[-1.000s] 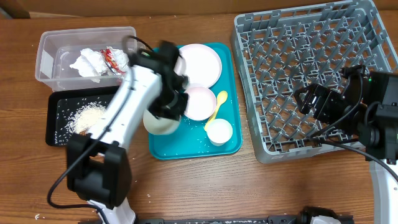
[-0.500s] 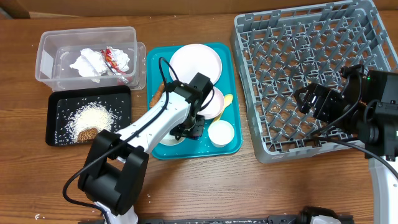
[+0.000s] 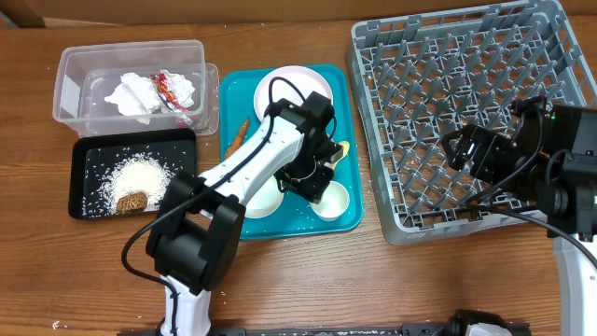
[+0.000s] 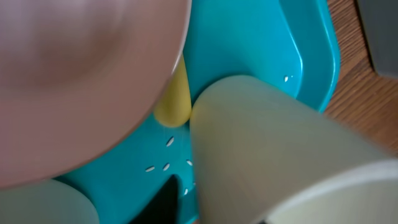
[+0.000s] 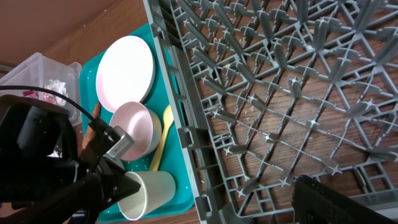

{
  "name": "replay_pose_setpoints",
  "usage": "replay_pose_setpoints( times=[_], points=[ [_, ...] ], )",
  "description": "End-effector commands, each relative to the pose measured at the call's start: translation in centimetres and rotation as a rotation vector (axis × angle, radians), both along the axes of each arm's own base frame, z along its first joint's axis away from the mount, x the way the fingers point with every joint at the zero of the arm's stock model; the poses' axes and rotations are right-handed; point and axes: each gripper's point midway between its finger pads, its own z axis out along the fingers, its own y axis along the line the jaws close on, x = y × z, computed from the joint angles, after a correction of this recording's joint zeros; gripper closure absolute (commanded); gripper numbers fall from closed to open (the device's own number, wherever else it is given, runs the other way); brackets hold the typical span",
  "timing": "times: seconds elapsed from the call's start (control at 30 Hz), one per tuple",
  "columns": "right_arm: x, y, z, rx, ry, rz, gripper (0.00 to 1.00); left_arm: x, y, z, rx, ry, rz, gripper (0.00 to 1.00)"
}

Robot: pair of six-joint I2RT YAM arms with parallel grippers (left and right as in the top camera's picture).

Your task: Sort waste into correct bins and load items into the dishwasher

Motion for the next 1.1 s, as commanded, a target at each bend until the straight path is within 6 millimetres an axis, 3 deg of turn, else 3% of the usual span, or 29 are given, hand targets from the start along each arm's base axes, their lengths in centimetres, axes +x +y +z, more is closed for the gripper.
replay_pose_setpoints(
  times=[0.0, 0.07, 0.13, 0.17, 0.23, 0.27, 0.3, 0.33, 0.4, 0.47, 0.57, 0.63, 0.77, 0.9, 0.93, 0.97, 1.07],
  points=[
    [0.2, -0.1, 0.9, -0.008, -0.028, 0.0, 0.0, 0.5, -0.3, 0.9, -0.016, 0.02, 0.049, 0.96],
    [0.2, -0.1, 0.9, -0.007, -0.028, 0.0, 0.0, 1.5, -0.3, 5.5, -0.101, 0.065, 0.091, 0.96],
    [0.3, 0.8, 1.3, 0.04, -0.041, 0.034, 0.0, 3.6, -0.4, 11.4, -0.307, 0.074, 0.125, 0.96],
    [0.8, 2.5, 2.3, 0.125, -0.083, 0.106, 0.0, 5.7, -0.4, 15.8, -0.554, 0.076, 0.174, 0.96],
    [2.1, 5.2, 3.6, 0.23, -0.15, 0.232, 0.0, 7.9, 0.7, 21.0, -0.906, 0.098, 0.228, 0.96],
    [2.7, 6.5, 4.0, 0.262, -0.174, 0.29, 0.0, 8.3, 1.3, 22.5, -1.0, 0.099, 0.239, 0.96],
    [3.8, 10.0, 5.0, 0.333, -0.239, 0.444, 0.0, 8.9, 2.1, 24.7, -1.133, 0.11, 0.259, 0.96],
    [4.3, 11.9, 5.5, 0.361, -0.277, 0.524, 0.0, 8.8, 2.1, 25.2, -1.161, 0.124, 0.263, 0.96],
    [4.9, 17.8, 6.9, 0.44, -0.398, 0.764, 0.0, 8.1, 1.5, 26.7, -1.232, 0.2, 0.283, 0.96],
    [5.1, 20.6, 7.8, 0.522, -0.445, 0.865, 0.0, 7.8, 1.3, 26.9, -1.238, 0.226, 0.293, 0.96],
    [4.8, 22.7, 8.5, 0.57, -0.484, 0.95, 0.0, 7.5, 1.4, 26.9, -1.23, 0.25, 0.311, 0.96],
    [4.5, 23.4, 8.8, 0.57, -0.504, 0.974, 0.01, 7.2, 1.0, 26.7, -1.216, 0.257, 0.304, 0.96],
    [4.6, 23.6, 9.9, 0.581, -0.547, 0.981, 0.2, 6.8, 0.5, 26.0, -1.169, 0.259, 0.293, 0.96],
    [4.6, 23.6, 9.9, 0.583, -0.545, 0.98, 0.28, 6.8, 0.5, 25.8, -1.162, 0.258, 0.294, 0.96],
    [4.6, 23.6, 9.9, 0.583, -0.545, 0.98, 0.32, 6.8, 0.5, 25.7, -1.153, 0.255, 0.294, 0.87],
    [4.6, 23.5, 9.9, 0.582, -0.547, 0.978, 0.36, 6.8, 0.6, 25.1, -1.119, 0.246, 0.294, 0.71],
    [5.0, 22.3, 10.3, 0.583, -0.562, 0.973, 0.45, 6.7, 0.7, 24.8, -1.102, 0.249, 0.298, 0.65]
  ],
)
